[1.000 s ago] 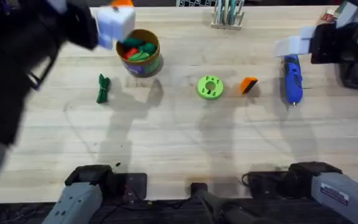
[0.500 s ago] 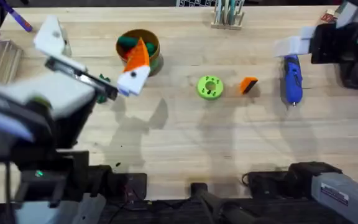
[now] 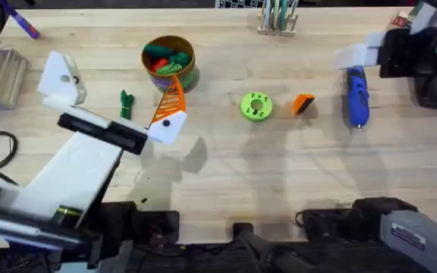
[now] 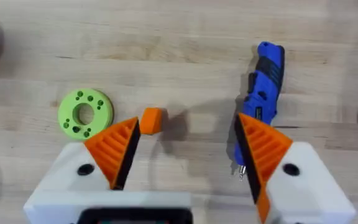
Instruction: Pick up the gripper from the table and insert it into the empty holder that is missing its gripper. Then pick up a screw, insert it into the mounting hole, and use the screwdriver to tighten it. Finally, clean up the table by picking up the vegetable and placing it into the bucket.
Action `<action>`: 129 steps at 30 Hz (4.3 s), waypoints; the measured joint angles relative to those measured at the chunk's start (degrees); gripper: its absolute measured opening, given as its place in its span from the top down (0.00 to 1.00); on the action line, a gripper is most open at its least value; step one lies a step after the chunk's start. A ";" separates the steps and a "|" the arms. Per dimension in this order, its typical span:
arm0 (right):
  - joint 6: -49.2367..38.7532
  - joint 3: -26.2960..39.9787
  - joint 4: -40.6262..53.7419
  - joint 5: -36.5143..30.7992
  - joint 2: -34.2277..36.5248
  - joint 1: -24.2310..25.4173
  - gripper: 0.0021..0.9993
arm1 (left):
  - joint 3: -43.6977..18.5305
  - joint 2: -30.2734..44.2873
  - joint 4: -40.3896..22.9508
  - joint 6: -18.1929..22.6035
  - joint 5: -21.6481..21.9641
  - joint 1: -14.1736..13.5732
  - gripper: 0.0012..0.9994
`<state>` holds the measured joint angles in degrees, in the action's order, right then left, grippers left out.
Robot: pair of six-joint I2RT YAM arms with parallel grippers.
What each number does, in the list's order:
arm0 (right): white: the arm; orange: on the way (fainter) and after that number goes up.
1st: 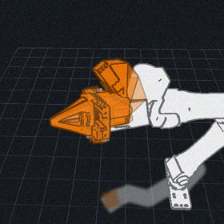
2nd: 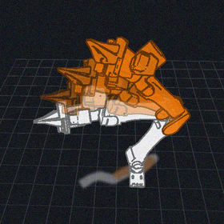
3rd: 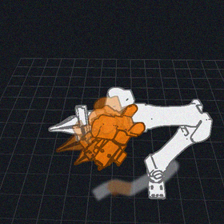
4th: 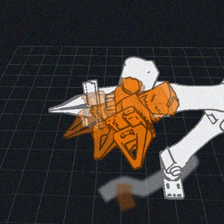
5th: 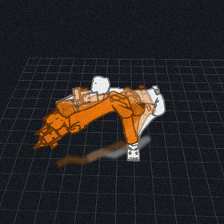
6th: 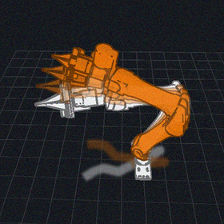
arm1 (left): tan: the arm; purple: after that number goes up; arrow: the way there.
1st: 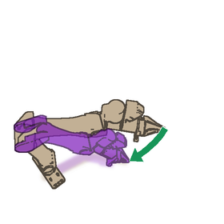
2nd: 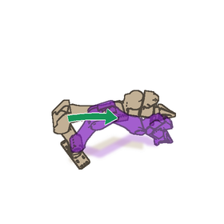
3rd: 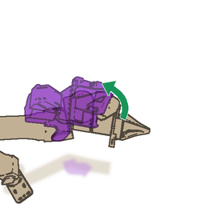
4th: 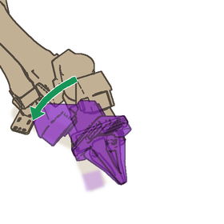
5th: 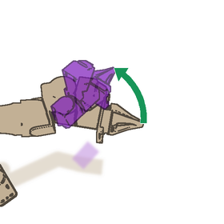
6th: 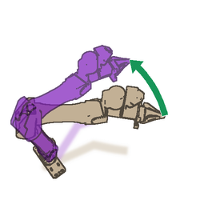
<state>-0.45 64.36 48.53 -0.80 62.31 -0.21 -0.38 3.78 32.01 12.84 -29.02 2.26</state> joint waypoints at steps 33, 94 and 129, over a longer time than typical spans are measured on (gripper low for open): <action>0.00 0.00 0.00 -0.02 -0.01 0.00 0.07 | 0.02 -3.53 -25.83 0.02 -28.19 0.00 0.01; 0.00 0.00 0.00 0.00 0.02 0.00 0.07 | 0.02 -3.53 -38.67 -10.87 -37.55 0.01 0.01; 0.00 0.00 0.00 0.00 0.01 0.00 0.07 | -0.04 -3.53 -39.34 -8.22 -40.17 0.02 0.01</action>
<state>-0.45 64.36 48.53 -0.80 62.32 -0.21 -0.43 0.25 -7.33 4.62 -69.19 2.28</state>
